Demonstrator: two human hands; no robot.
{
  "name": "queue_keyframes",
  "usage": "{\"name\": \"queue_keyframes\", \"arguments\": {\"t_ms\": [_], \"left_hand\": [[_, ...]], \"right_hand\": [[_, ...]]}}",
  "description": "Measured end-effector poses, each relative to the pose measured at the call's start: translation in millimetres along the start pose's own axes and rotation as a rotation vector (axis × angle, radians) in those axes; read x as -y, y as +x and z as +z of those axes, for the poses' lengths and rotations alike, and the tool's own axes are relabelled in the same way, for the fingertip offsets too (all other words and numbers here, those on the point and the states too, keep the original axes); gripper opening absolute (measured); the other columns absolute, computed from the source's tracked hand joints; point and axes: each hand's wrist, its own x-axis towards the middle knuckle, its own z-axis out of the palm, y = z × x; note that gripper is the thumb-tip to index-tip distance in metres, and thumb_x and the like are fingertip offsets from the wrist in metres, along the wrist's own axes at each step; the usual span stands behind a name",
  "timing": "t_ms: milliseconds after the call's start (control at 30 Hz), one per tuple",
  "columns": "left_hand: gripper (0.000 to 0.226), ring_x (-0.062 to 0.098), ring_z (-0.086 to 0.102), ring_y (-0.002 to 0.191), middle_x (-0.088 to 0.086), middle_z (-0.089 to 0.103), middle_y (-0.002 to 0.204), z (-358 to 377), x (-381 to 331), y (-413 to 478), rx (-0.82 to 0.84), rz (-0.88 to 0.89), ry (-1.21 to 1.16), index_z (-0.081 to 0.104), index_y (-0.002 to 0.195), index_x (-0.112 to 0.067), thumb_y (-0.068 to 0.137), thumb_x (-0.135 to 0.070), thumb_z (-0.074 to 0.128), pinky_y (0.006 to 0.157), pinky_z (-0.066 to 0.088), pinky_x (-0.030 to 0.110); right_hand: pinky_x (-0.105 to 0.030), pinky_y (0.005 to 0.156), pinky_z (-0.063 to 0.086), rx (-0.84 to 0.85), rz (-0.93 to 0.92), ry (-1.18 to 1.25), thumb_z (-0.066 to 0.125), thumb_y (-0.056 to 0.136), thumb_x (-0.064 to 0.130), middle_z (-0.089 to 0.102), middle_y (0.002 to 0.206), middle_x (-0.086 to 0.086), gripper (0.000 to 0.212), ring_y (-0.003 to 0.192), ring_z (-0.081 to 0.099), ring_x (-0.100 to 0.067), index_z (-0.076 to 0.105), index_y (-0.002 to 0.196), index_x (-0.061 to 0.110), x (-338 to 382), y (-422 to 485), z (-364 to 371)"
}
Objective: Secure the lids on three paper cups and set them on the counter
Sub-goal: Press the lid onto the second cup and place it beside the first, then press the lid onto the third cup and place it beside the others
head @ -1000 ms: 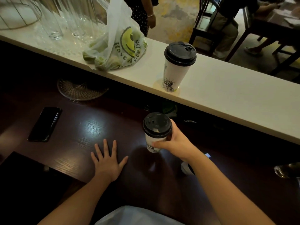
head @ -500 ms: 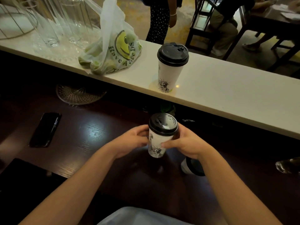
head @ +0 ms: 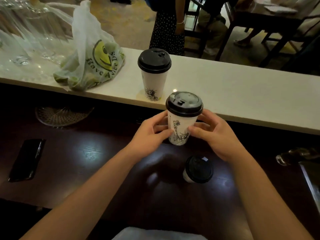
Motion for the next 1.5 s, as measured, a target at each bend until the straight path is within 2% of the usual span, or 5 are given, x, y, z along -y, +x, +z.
{"name": "queue_keyframes", "arguments": {"t_ms": [267, 767, 1133, 1233, 1500], "left_hand": [[0.048, 0.010, 0.069, 0.106, 0.000, 0.069, 0.127, 21, -32, 50, -0.319, 0.153, 0.257, 0.057, 0.141, -0.020, 0.095, -0.013, 0.065, 0.094, 0.058, 0.039], [0.063, 0.008, 0.060, 0.122, 0.000, 0.058, 0.144, 24, -14, 72, -0.318, 0.125, 0.335, 0.039, 0.153, -0.024, 0.096, -0.008, 0.062, 0.076, 0.044, -0.003], [0.075, 0.010, 0.043, 0.140, -0.002, 0.040, 0.157, 31, 8, 54, -0.326, 0.021, 0.076, 0.031, 0.156, -0.017, 0.092, 0.007, 0.062, 0.084, 0.044, 0.000], [0.064, 0.004, 0.057, 0.127, -0.008, 0.054, 0.143, 32, 26, 34, -0.361, 0.030, 0.029, 0.047, 0.147, -0.018, 0.091, 0.009, 0.063, 0.087, 0.049, 0.008], [0.045, 0.018, 0.076, 0.076, 0.004, 0.072, 0.103, 39, 80, -4, -0.219, -0.141, 0.177, 0.065, 0.094, -0.033, 0.085, 0.012, 0.065, 0.074, 0.063, 0.035]], "right_hand": [[-0.037, 0.084, 0.063, -0.206, -0.101, 0.004, 0.078, 0.089, 0.016, 0.063, 0.134, 0.011, 0.069, 0.114, 0.069, -0.012, 0.050, 0.147, 0.037, 26, 33, -4], [-0.047, 0.099, 0.057, -0.309, -0.055, -0.064, 0.072, 0.093, 0.016, 0.061, 0.140, 0.005, 0.065, 0.120, 0.065, -0.016, 0.047, 0.150, 0.034, 12, 74, 9], [-0.031, 0.103, 0.051, -0.387, 0.011, -0.112, 0.071, 0.094, 0.020, 0.059, 0.145, 0.000, 0.062, 0.132, 0.056, -0.011, 0.046, 0.150, 0.020, 2, 60, 12], [-0.015, 0.092, 0.054, -0.453, -0.017, -0.054, 0.069, 0.093, 0.010, 0.067, 0.131, 0.002, 0.047, 0.117, 0.064, 0.002, 0.059, 0.138, 0.021, -11, 33, 4], [-0.031, 0.080, 0.062, -0.613, 0.133, 0.024, 0.057, 0.092, -0.015, 0.070, 0.107, -0.019, 0.032, 0.085, 0.072, -0.021, 0.065, 0.107, 0.012, -74, -65, -30]]}}
